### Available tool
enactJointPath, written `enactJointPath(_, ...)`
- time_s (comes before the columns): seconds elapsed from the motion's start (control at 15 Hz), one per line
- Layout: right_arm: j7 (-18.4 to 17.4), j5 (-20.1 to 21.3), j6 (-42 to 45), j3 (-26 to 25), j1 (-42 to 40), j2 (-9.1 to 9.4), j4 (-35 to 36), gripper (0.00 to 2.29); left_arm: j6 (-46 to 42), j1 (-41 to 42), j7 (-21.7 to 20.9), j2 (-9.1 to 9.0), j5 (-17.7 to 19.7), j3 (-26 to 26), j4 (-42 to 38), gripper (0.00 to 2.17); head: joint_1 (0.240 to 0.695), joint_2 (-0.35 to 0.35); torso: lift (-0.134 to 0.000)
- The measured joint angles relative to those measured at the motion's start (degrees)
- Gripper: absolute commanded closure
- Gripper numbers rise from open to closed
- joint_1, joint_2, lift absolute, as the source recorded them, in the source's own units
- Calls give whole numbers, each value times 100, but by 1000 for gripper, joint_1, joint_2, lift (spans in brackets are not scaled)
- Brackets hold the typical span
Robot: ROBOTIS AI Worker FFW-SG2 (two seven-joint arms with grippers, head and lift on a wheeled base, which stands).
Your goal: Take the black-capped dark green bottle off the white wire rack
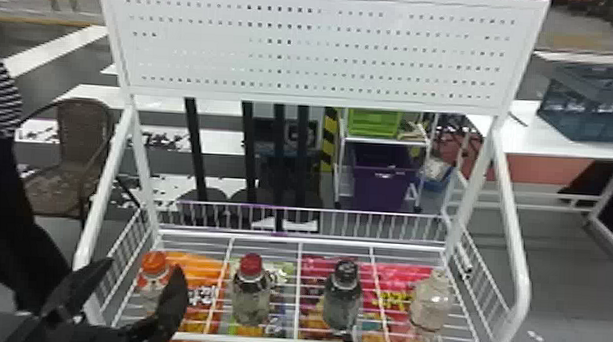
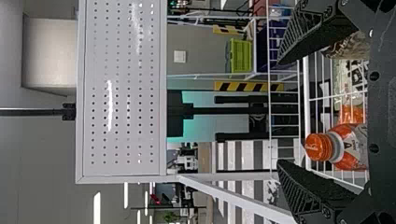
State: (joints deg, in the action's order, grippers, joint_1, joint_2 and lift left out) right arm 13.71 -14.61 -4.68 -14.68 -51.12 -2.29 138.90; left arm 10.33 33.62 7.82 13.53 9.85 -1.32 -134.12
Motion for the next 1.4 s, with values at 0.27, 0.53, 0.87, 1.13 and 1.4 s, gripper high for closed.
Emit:
enactJointPath(0.27, 0, 2, 81, 0, 6, 1, 0, 83, 0, -5, 0, 0, -1, 0, 12, 140, 499, 0, 0)
enactJointPath(0.53, 36, 1, 86, 7, 14, 1, 5, 83, 6, -5, -9, 0, -1, 0, 14, 140, 499, 0, 0)
enactJointPath(0.87, 60, 151, 153, 164, 132, -16, -212, 83, 61, 1, -8, 0, -1, -12, -8, 140, 499, 0, 0)
enactJointPath(1.13, 63, 681, 579, 915, 747, -34, -1416, 90, 53, 4, -9, -4, -21, -87, 5, 140, 499, 0, 0)
enactJointPath(1.4, -48, 1094, 899, 1645, 1719, -36, -2731, 97, 53, 4, -7, 0, -104, -184, 21, 140, 499, 0, 0)
